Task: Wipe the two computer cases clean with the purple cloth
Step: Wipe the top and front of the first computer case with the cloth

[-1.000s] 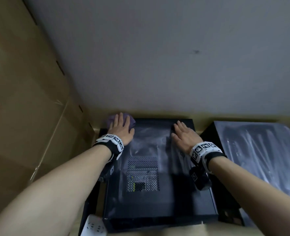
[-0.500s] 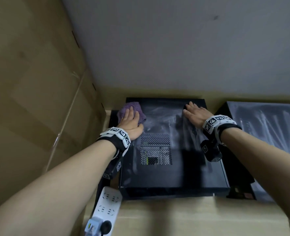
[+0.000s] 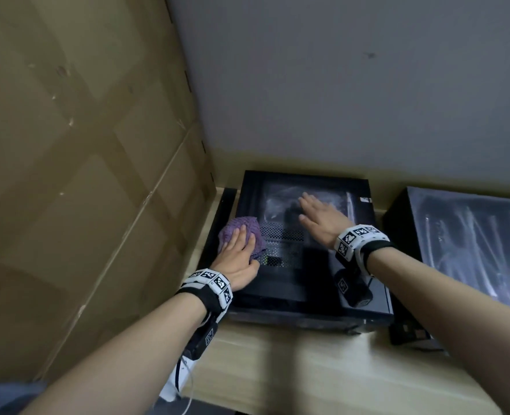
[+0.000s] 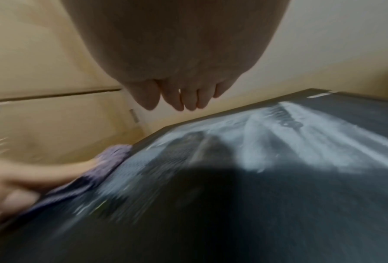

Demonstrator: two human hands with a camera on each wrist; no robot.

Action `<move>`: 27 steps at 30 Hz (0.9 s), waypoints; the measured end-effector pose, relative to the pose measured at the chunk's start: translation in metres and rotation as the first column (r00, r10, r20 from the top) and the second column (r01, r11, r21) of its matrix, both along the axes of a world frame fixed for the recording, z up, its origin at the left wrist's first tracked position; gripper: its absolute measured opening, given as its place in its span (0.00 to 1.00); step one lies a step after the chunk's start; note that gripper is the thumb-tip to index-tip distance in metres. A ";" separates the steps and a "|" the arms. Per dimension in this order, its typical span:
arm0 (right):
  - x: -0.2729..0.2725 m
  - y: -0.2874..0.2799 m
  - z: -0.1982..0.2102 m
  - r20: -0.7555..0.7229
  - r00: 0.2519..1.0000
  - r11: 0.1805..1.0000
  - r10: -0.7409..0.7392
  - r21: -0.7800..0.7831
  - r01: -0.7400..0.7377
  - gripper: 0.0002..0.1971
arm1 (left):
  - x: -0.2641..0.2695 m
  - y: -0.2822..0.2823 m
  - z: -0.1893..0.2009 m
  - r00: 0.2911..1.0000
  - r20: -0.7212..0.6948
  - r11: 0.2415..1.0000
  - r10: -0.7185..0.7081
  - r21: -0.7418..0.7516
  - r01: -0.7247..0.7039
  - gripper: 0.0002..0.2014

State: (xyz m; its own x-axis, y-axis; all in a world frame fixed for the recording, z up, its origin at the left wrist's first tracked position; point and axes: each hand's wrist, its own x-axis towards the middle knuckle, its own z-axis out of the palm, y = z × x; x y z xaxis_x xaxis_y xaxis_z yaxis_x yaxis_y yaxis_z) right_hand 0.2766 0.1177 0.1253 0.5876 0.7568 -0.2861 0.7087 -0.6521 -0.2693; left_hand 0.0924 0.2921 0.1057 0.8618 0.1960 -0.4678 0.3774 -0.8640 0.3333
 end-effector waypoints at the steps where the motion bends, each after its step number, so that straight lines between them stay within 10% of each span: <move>1: -0.016 -0.001 -0.001 0.009 0.997 0.996 0.080 -0.030 -0.080 0.30 | -0.007 -0.003 -0.001 1.000 -0.005 1.000 0.001 -0.001 -0.001 0.34; 6: -0.091 -0.007 -0.012 0.003 0.934 0.926 0.357 -0.133 -0.354 0.34 | -0.035 -0.012 -0.003 0.999 -0.046 1.000 0.009 0.024 -0.008 0.35; 27: -0.103 -0.014 -0.022 -0.031 0.958 0.951 0.286 -0.116 -0.287 0.32 | -0.057 -0.035 0.009 0.996 -0.086 0.994 -0.021 0.105 0.030 0.28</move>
